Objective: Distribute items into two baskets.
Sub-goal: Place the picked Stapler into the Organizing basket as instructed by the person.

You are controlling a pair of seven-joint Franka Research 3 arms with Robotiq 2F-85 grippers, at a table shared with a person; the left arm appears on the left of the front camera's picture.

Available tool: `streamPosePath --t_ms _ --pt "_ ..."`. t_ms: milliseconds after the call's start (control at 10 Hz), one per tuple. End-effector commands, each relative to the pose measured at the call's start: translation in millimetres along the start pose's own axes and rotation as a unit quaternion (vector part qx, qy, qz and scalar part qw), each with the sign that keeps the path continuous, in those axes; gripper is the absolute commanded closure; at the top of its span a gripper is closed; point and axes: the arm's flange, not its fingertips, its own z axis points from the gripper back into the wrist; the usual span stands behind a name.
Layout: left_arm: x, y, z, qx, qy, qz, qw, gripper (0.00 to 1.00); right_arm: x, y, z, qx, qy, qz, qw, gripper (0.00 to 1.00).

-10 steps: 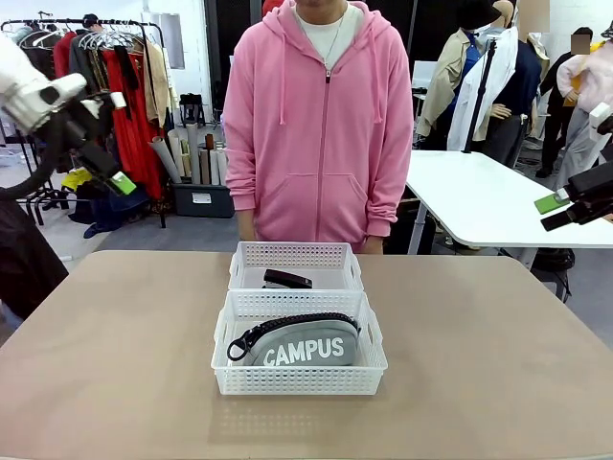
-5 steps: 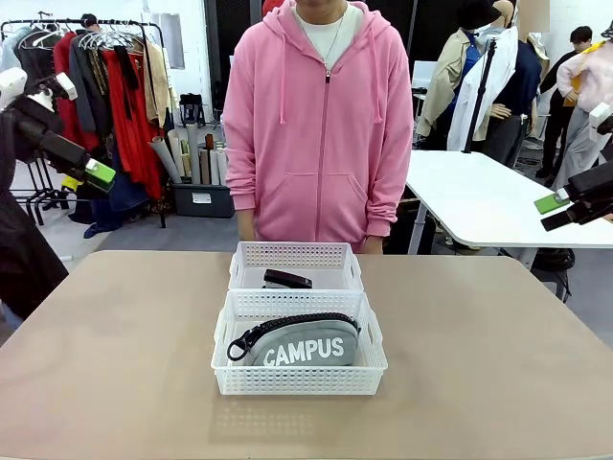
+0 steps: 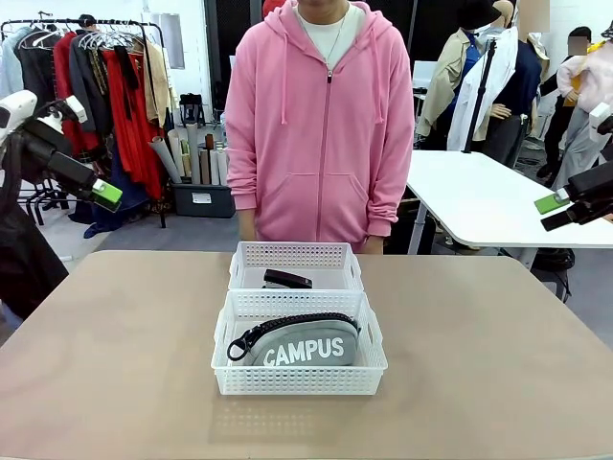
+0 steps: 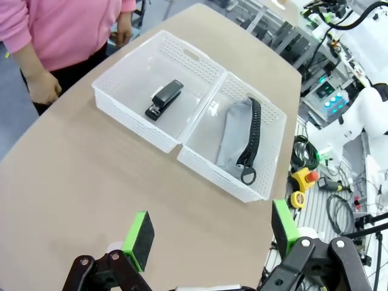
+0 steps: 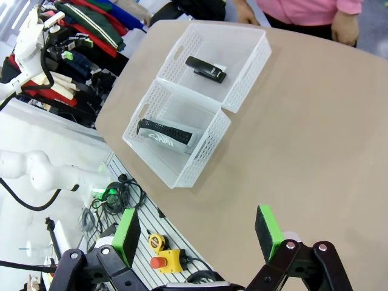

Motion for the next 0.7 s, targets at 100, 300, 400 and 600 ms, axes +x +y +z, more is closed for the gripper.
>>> streamPosePath --t_ms 100,300,400,600 --pt "0 0 0 0.000 0.000 0.000 1.000 0.00 1 2 0 0.004 -0.003 -0.001 1.000 0.00" --pt "0 0 0 0.000 0.000 0.000 1.000 0.00 1 2 0 0.004 -0.003 -0.001 1.000 0.00" --pt "0 0 0 0.000 0.000 0.000 1.000 0.00 1 2 0 0.004 -0.003 -0.001 1.000 0.00" --pt "0 0 0 0.000 0.000 0.000 1.000 0.00 1 2 0 0.004 -0.003 -0.001 1.000 0.00"
